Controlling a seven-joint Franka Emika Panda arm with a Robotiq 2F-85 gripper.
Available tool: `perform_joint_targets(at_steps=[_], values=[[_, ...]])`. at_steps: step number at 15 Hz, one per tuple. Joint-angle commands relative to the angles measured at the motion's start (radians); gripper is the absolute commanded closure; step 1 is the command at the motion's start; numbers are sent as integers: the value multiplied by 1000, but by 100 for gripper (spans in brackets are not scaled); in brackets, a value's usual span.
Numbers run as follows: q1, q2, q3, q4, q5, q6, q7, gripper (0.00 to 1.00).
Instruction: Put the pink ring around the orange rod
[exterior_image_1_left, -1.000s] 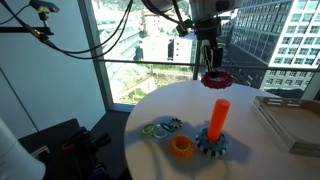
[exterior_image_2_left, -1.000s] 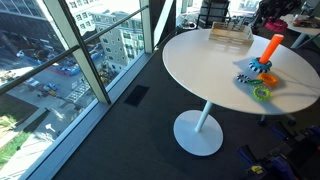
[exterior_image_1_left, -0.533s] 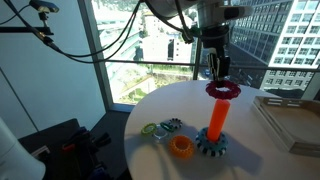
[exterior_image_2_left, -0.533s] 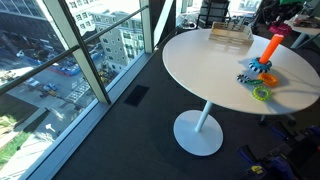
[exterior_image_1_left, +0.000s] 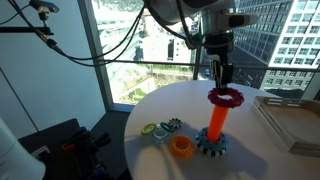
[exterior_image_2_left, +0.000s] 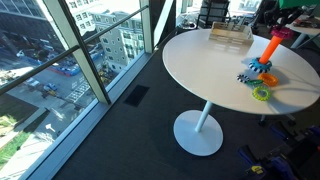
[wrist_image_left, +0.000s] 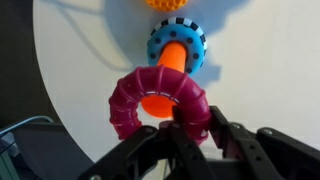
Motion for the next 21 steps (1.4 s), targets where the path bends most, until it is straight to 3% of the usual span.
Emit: perform_joint_targets(at_steps=[1, 13, 21], values=[[-11, 9, -7, 37, 18, -50, 0, 90], [-18, 25, -6, 29, 68, -19, 0, 90], [-18, 67, -9, 84, 98, -56, 1, 90]])
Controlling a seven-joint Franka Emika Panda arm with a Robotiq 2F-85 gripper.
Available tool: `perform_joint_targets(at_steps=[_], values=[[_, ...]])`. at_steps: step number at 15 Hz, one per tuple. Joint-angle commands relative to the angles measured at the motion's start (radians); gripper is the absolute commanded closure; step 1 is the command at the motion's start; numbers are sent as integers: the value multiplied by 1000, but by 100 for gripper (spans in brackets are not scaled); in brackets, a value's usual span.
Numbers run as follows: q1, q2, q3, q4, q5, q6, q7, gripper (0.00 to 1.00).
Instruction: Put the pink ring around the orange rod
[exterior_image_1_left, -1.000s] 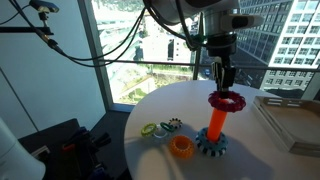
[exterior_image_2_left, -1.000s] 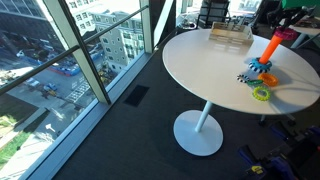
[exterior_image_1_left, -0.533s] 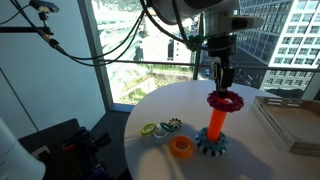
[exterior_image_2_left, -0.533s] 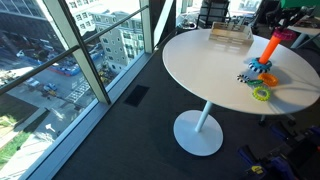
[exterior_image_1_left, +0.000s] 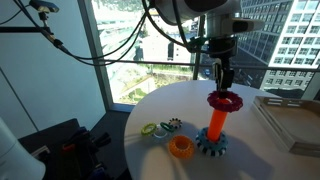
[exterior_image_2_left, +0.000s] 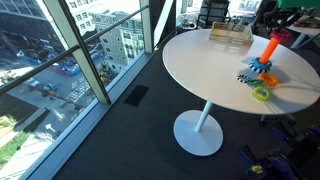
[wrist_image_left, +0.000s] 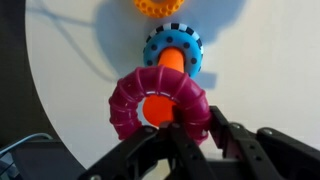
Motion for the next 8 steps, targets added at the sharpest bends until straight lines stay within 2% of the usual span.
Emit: perform_joint_targets(at_steps=[1, 6, 7, 8], values=[[-7, 40, 2, 63, 19, -38, 2, 90], [-7, 62, 3, 99, 16, -100, -8, 89], [-9, 64, 4, 105, 20, -118, -14, 85], [-10, 66, 4, 111, 20, -129, -14, 55]])
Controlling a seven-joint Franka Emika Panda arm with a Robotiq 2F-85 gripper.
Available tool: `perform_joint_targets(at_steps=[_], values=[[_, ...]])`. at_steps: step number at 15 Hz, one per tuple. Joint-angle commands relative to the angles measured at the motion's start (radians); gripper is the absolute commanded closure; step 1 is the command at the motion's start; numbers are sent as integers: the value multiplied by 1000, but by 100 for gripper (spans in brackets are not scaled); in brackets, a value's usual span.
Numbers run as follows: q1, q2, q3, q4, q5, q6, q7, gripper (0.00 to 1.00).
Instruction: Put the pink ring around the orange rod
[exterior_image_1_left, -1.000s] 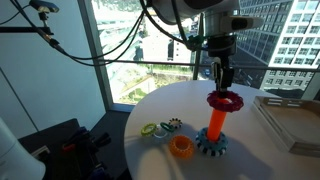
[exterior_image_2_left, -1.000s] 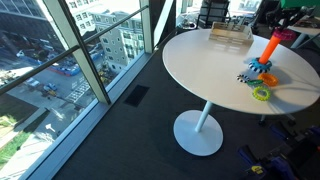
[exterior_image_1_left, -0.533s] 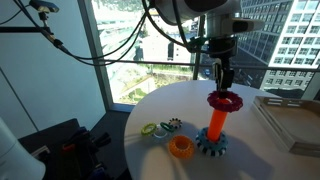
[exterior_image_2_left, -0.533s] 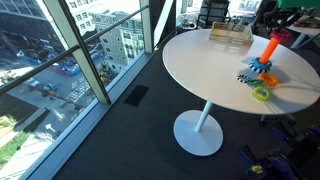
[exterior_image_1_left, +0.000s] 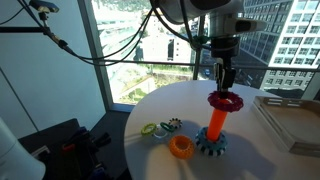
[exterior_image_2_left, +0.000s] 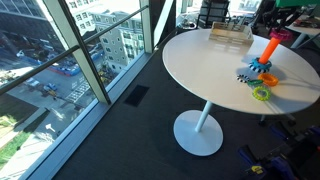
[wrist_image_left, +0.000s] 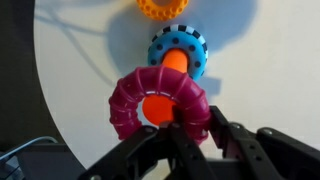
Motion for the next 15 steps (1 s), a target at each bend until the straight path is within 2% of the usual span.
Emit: perform_joint_targets(at_steps=[1, 5, 7, 15], values=[[-11, 33, 5, 54, 20, -70, -15, 43], [-11, 39, 4, 58, 18, -87, -17, 12], [-11, 44, 4, 59, 16, -94, -17, 1], [-10, 41, 7, 62, 25, -97, -21, 0]])
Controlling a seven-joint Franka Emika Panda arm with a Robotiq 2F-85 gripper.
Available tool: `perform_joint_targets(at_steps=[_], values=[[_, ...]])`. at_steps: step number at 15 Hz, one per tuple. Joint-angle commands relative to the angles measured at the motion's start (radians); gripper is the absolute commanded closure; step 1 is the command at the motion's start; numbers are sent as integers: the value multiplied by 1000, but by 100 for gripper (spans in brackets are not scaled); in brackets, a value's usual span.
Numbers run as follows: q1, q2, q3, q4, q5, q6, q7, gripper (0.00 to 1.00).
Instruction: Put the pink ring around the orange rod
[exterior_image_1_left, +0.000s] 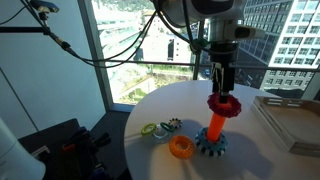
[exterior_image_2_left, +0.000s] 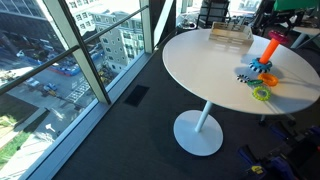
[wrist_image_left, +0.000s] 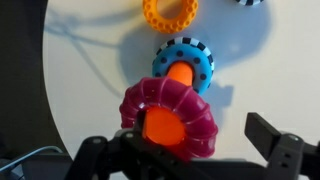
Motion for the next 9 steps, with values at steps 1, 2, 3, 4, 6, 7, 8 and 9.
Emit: perform_joint_targets(at_steps=[1, 2, 3, 4, 6, 7, 8, 9], values=[[-9, 4, 8, 34, 24, -34, -21, 0], [-10, 1, 9, 34, 26, -33, -22, 0], [-11, -3, 10, 32, 31, -27, -24, 0], [-11, -3, 11, 35, 35, -29, -24, 0], [-11, -4, 12, 38, 45, -25, -23, 0], [-11, -5, 13, 40, 52, -22, -23, 0], [-10, -6, 13, 40, 58, -16, -21, 0], [-9, -7, 14, 41, 62, -11, -19, 0]])
